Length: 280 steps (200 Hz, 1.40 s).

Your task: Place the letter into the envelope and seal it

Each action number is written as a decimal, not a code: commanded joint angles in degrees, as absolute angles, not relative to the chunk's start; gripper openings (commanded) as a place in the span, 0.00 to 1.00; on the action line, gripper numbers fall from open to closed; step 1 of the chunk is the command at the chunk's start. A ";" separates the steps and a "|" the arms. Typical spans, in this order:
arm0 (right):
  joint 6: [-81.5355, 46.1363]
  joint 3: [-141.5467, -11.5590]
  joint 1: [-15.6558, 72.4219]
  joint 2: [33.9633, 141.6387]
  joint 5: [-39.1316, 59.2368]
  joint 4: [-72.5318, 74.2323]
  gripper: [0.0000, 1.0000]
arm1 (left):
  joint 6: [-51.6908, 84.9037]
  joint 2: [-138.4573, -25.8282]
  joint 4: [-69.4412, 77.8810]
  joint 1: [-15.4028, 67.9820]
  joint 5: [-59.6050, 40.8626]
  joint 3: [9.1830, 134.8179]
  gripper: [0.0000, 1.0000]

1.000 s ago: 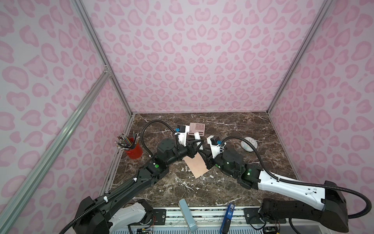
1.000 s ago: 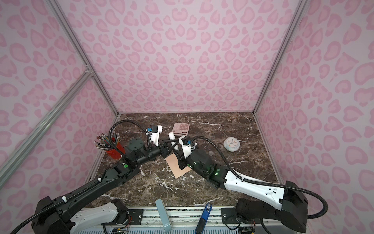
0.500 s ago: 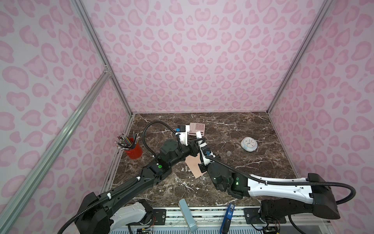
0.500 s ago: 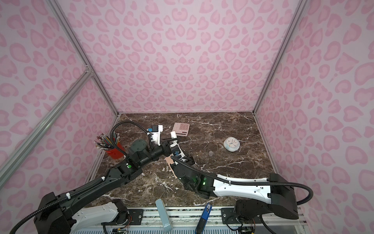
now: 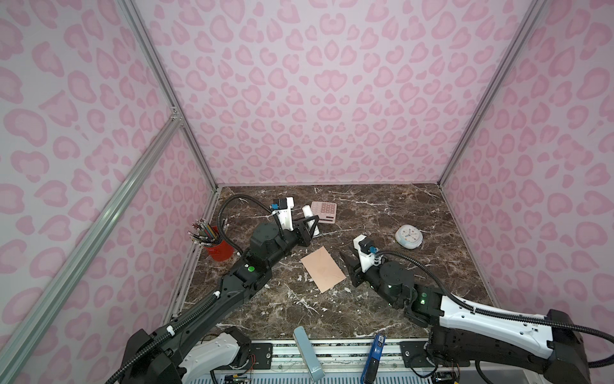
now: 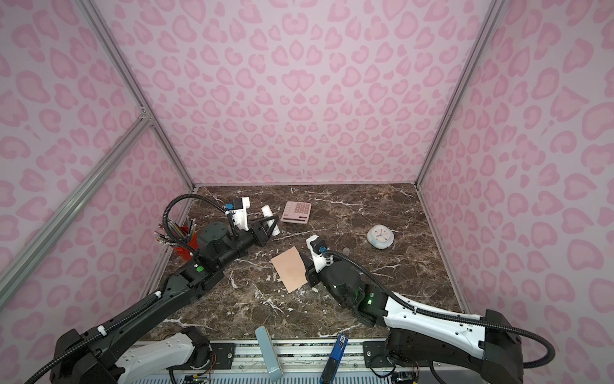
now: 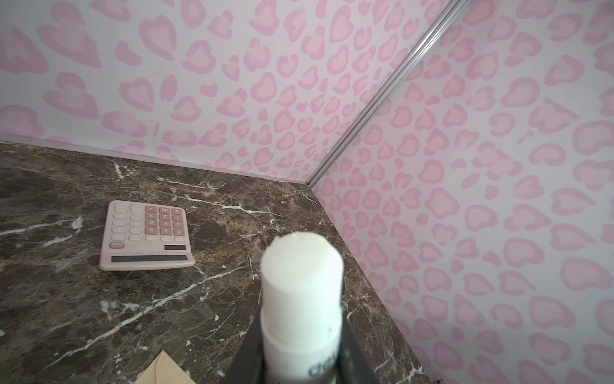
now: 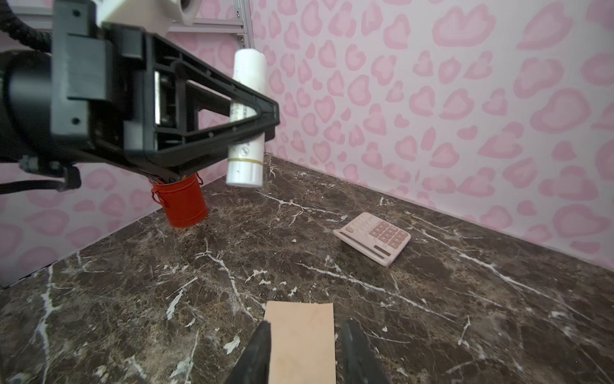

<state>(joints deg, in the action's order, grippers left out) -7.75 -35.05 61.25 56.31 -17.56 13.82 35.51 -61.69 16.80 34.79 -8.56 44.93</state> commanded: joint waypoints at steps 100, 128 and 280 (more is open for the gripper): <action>-21.29 -39.06 44.74 62.55 37.90 28.24 0.49 | 39.46 -68.47 44.21 31.38 -48.78 44.20 0.04; -21.83 -39.71 43.83 63.27 39.26 30.04 0.48 | 37.84 -68.25 42.13 31.46 -48.87 44.50 0.04; -23.64 -41.08 41.93 65.32 42.12 32.11 0.30 | 38.63 -69.82 44.43 32.43 -49.32 44.82 0.04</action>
